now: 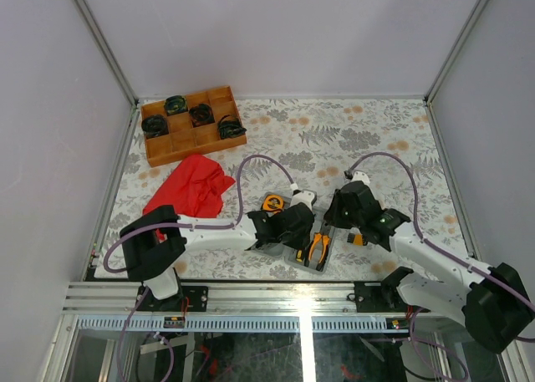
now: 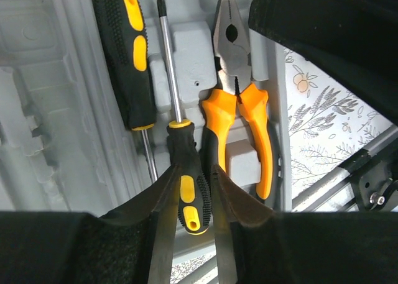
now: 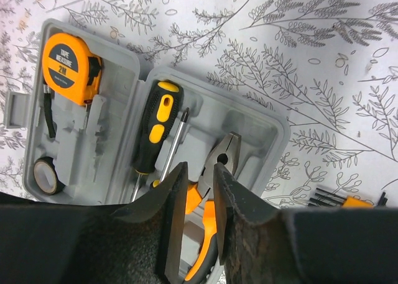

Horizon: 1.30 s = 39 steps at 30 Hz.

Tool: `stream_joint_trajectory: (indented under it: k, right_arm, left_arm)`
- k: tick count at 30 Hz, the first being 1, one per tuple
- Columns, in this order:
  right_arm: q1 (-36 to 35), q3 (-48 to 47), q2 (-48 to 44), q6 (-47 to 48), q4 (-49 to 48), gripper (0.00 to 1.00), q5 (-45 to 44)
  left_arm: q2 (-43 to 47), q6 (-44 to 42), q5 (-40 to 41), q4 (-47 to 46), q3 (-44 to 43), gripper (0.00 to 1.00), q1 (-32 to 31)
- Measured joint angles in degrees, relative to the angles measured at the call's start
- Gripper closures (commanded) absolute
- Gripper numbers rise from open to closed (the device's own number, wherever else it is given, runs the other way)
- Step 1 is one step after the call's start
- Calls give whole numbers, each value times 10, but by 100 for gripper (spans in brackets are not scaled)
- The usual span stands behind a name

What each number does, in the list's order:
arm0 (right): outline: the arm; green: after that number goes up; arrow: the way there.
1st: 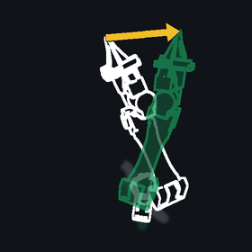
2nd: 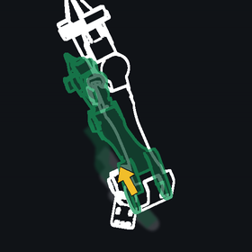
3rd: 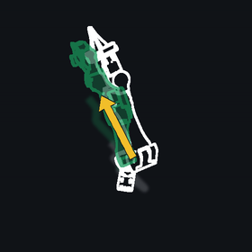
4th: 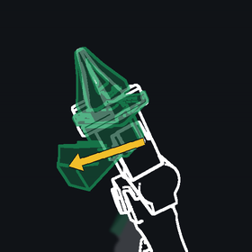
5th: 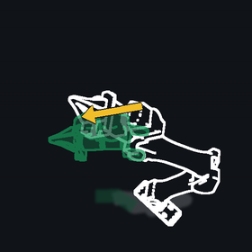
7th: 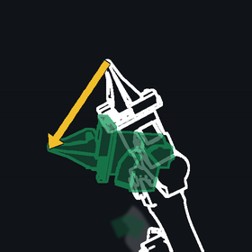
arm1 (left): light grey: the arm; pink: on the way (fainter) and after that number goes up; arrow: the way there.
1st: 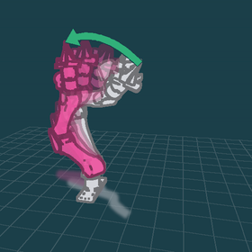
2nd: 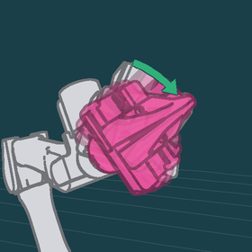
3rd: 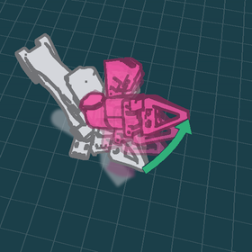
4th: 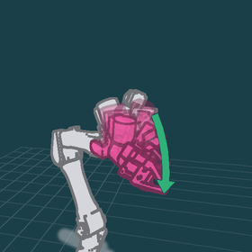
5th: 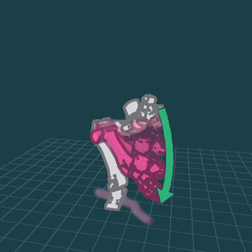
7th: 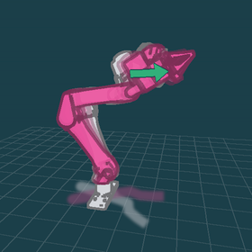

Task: Sort the tools into containers
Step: Adjust the screwdriver in the storage box.

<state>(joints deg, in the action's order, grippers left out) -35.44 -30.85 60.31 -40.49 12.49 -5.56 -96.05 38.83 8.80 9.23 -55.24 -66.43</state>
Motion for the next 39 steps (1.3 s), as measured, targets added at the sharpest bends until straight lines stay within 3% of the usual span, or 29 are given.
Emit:
stream_joint_trajectory:
  k: [23, 39]
  right_arm:
    - [1, 91, -100, -30, -81, 64, -34]
    - [2, 65, -57, -20, -77, 61, 7]
  left_arm:
    - [-17, -8, -14, -30, -1, 78, 0]
    - [-21, -12, -15, -36, -1, 81, 0]
